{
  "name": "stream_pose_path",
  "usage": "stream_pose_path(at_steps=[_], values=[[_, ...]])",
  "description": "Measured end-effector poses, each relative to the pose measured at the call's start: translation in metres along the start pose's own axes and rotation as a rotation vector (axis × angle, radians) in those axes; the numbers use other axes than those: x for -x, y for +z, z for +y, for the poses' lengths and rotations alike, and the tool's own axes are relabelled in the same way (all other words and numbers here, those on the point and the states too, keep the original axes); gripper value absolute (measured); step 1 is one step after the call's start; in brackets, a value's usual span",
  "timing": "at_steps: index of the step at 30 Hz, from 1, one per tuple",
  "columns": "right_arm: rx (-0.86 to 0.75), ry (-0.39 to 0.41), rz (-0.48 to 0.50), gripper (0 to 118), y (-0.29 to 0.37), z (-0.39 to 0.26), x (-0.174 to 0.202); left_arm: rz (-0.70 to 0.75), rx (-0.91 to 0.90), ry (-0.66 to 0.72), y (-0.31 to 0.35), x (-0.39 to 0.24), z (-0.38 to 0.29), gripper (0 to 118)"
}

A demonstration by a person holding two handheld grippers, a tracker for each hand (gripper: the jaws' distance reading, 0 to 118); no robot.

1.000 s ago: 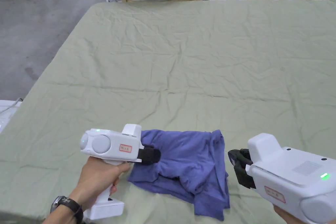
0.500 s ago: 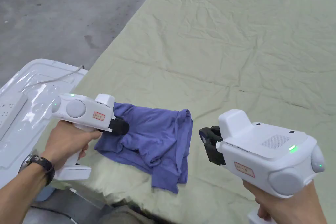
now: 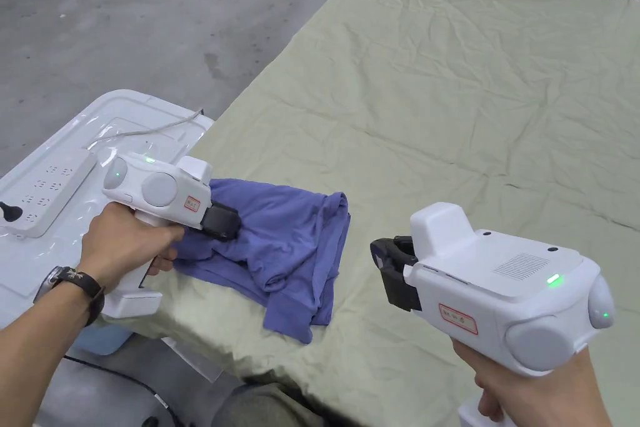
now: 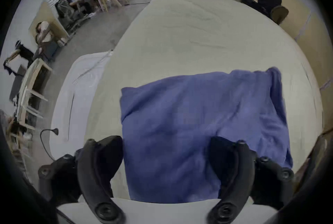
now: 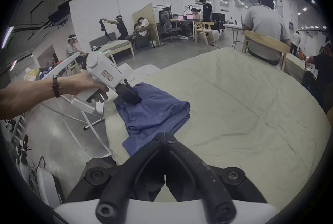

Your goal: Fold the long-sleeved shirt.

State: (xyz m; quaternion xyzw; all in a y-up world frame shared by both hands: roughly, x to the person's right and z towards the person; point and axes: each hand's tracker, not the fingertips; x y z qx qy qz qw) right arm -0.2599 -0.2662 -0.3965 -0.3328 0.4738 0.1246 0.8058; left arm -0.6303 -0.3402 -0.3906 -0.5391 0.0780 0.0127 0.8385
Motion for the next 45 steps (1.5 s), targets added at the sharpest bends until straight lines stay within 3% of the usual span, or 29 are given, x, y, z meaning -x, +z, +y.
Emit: stream_pose_path(at_steps=[7, 16, 19, 22, 25, 26, 30, 35, 40, 42, 43, 44, 45], values=[[-0.045, -0.028, -0.046, 2, 0.054, -0.018, -0.011, -0.033, -0.255, 0.252, 0.080, -0.026, -0.006, 92], [-0.228, -0.138, -0.293, 2, 0.193, -0.054, -0.051, 0.007, -0.627, 0.142, 0.177, -0.175, -0.007, 89], [-0.306, -0.174, -0.442, 2, 0.250, -0.064, -0.068, -0.085, -0.710, 0.112, 0.203, -0.236, -0.001, 73], [-0.358, -0.202, -0.592, 2, 0.302, -0.069, -0.086, -0.142, -0.763, 0.079, 0.228, -0.290, 0.011, 67], [-0.405, -0.225, -0.728, 2, 0.347, -0.073, -0.106, -0.232, -0.863, 0.020, 0.251, -0.334, 0.023, 17], [-0.422, -0.223, -0.760, 2, 0.360, -0.074, -0.113, -0.254, -0.899, 0.022, 0.258, -0.346, 0.027, 11], [-0.460, -0.241, -0.875, 2, 0.399, -0.080, -0.138, -0.263, -0.914, -0.063, 0.278, -0.387, 0.048, 11], [-0.447, -0.248, -1.020, 2, 0.426, -0.083, -0.159, -0.241, -0.960, -0.067, 0.298, -0.411, 0.064, 11], [-0.480, -0.297, -0.998, 2, 0.439, -0.087, -0.174, -0.228, -0.974, -0.022, 0.303, -0.413, 0.070, 11], [-0.487, -0.284, -1.006, 10, 0.439, -0.085, -0.175, -0.201, -0.984, -0.020, 0.302, -0.412, 0.070, 24], [-0.490, -0.271, -1.005, 25, 0.439, -0.083, -0.176, -0.171, -0.987, -0.024, 0.303, -0.415, 0.069, 47], [-0.482, -0.265, -1.013, 60, 0.438, -0.081, -0.178, -0.118, -0.972, -0.032, 0.302, -0.417, 0.071, 93], [-0.472, -0.255, -1.016, 85, 0.436, -0.078, -0.180, -0.082, -0.948, -0.032, 0.300, -0.418, 0.075, 118]])
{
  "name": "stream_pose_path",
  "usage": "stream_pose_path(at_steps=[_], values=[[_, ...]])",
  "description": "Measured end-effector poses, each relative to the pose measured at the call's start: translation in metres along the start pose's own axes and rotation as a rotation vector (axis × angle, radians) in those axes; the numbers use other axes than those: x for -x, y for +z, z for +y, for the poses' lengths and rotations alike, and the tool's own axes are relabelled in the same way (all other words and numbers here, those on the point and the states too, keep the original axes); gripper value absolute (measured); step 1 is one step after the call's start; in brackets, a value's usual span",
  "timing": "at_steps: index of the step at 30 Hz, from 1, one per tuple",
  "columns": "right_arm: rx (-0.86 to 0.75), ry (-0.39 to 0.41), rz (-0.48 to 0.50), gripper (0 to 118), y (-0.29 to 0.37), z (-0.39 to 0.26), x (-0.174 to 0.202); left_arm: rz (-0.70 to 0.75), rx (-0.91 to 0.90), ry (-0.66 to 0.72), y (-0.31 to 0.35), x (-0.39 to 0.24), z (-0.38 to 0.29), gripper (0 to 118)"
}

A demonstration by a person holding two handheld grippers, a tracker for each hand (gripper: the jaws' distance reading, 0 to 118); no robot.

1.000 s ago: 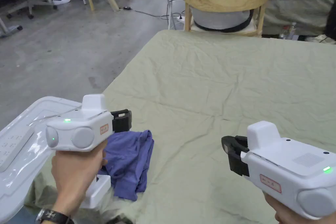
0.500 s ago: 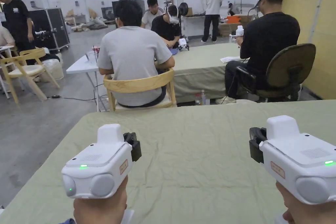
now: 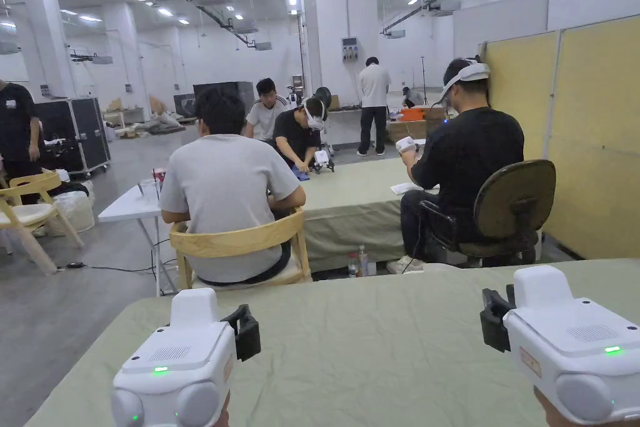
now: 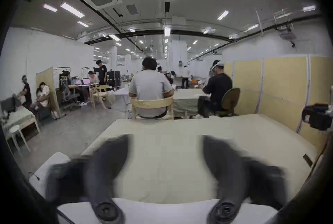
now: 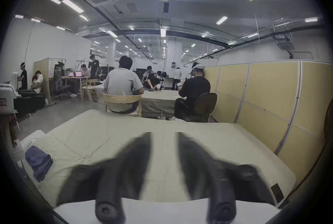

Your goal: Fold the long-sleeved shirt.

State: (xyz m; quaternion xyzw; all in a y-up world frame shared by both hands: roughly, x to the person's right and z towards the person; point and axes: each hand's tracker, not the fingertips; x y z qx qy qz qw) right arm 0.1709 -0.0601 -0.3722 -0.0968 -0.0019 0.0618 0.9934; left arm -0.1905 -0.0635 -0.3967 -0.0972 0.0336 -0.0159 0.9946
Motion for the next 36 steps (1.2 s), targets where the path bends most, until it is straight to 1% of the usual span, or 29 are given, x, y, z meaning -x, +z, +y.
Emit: stream_pose_path(at_steps=[1, 2, 4, 5, 6, 8, 11, 13, 16, 21, 25, 36], values=[[0.004, 0.003, -0.005, 107, -0.003, 0.001, 0.002, 0.017, 0.037, -0.005, -0.005, 0.000, 0.000, 116], [0.012, 0.005, -0.017, 118, -0.007, 0.002, 0.004, 0.043, 0.067, 0.002, -0.009, -0.002, 0.000, 113], [0.016, -0.007, -0.019, 118, -0.010, 0.006, 0.004, 0.046, 0.026, 0.010, -0.004, 0.000, -0.001, 118], [-0.021, -0.025, 0.012, 118, -0.011, 0.007, 0.006, 0.035, 0.022, 0.021, -0.004, 0.003, -0.001, 118], [-0.028, -0.034, 0.003, 118, -0.013, 0.008, 0.006, 0.013, 0.036, 0.036, -0.007, 0.005, 0.001, 118], [-0.036, -0.027, -0.008, 118, -0.018, 0.010, 0.006, 0.014, 0.039, 0.045, -0.008, 0.005, 0.003, 118], [-0.028, -0.029, -0.016, 118, -0.027, 0.015, 0.006, 0.007, 0.041, 0.031, -0.012, 0.002, 0.008, 118], [-0.024, -0.043, 0.009, 118, -0.030, 0.017, 0.006, 0.000, 0.048, 0.021, -0.014, 0.002, 0.012, 118], [-0.017, -0.053, 0.021, 118, -0.031, 0.020, 0.005, -0.008, 0.060, 0.038, -0.021, 0.005, 0.016, 118], [-0.018, -0.046, 0.019, 118, -0.031, 0.021, 0.003, -0.026, 0.060, 0.031, -0.023, 0.006, 0.022, 118], [-0.016, -0.054, 0.019, 118, -0.032, 0.020, -0.002, -0.032, 0.058, 0.050, -0.025, 0.010, 0.024, 118], [-0.015, -0.065, 0.017, 118, -0.031, 0.023, -0.007, -0.041, 0.073, 0.048, -0.029, 0.015, 0.023, 118]])
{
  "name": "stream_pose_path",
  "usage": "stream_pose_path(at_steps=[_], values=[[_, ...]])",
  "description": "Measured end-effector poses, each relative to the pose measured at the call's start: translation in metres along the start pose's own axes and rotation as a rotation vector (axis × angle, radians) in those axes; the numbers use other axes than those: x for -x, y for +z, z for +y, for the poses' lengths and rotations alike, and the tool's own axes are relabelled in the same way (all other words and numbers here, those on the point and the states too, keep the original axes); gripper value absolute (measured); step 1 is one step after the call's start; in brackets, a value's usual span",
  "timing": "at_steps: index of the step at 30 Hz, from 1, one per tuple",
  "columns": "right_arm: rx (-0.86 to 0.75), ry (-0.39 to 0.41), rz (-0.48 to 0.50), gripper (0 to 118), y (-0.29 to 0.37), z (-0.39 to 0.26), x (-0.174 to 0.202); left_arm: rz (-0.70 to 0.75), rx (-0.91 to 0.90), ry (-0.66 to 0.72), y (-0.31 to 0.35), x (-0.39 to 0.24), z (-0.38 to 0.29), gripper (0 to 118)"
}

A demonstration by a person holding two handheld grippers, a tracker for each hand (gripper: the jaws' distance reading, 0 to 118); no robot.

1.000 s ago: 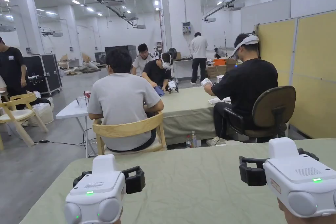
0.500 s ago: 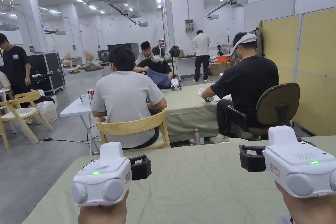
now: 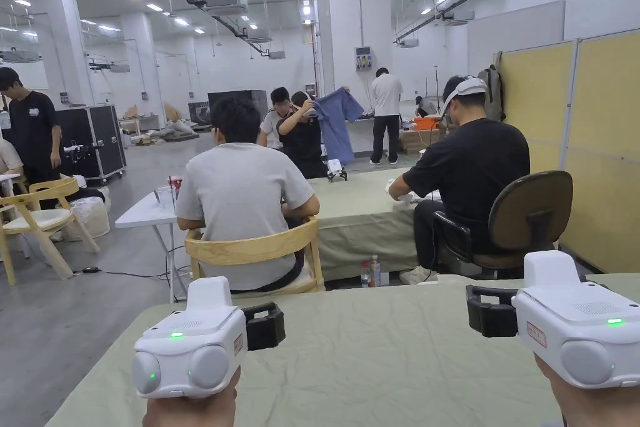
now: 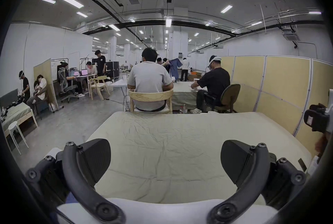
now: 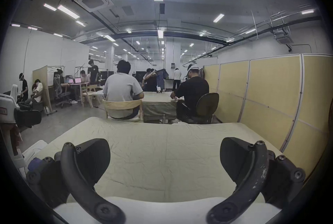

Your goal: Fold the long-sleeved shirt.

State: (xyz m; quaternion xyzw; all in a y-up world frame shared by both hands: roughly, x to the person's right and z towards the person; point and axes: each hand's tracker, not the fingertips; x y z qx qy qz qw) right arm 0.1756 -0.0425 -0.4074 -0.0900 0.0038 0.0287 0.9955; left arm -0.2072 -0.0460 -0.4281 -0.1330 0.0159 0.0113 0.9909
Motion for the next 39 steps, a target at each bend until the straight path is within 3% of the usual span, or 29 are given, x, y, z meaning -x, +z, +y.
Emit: stream_pose_path(at_steps=[39], values=[[0.014, 0.026, 0.012, 118, -0.002, 0.000, 0.003, -0.014, 0.033, 0.023, -0.007, 0.010, -0.011, 118]])
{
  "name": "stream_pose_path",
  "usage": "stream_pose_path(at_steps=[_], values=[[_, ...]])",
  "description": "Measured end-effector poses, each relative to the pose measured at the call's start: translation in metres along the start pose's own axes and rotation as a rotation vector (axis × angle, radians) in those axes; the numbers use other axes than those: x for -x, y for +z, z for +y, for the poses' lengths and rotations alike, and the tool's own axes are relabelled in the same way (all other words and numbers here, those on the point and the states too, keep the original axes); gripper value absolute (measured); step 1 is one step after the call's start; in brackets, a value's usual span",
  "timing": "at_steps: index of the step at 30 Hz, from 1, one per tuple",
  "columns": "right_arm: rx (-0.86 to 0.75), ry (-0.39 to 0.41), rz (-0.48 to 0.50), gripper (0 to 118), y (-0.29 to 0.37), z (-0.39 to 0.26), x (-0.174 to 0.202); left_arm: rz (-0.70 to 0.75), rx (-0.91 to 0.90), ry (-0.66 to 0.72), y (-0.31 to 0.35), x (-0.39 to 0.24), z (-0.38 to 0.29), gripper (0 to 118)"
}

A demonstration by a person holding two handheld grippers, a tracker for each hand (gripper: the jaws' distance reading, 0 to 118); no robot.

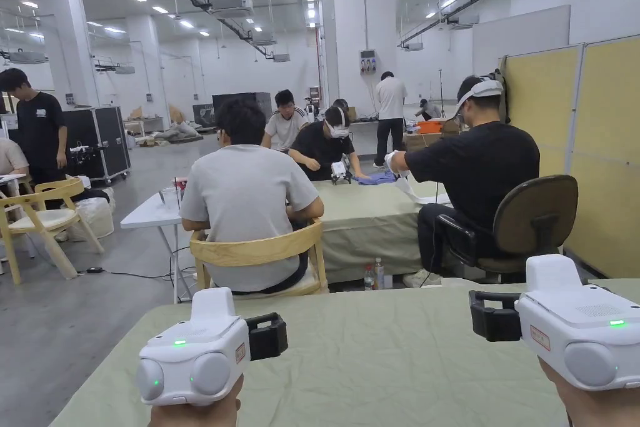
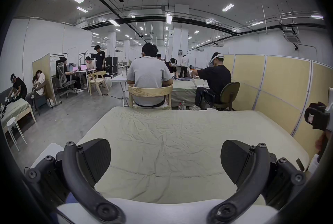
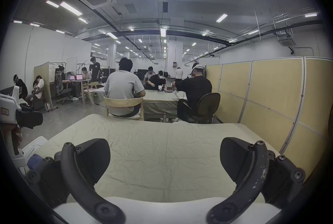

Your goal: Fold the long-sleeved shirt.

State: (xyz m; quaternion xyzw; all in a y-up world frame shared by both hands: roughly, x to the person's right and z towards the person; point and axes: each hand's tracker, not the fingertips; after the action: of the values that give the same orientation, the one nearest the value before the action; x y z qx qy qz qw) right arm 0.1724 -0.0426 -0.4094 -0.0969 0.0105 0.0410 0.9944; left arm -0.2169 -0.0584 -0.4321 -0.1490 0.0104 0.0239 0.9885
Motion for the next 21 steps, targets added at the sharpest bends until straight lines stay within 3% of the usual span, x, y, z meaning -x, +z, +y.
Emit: stream_pose_path(at_steps=[21], values=[[0.004, -0.007, 0.003, 118, 0.0027, 0.0002, 0.0016, -0.006, 0.001, 0.014, 0.0042, 0.0019, -0.0007, 118]])
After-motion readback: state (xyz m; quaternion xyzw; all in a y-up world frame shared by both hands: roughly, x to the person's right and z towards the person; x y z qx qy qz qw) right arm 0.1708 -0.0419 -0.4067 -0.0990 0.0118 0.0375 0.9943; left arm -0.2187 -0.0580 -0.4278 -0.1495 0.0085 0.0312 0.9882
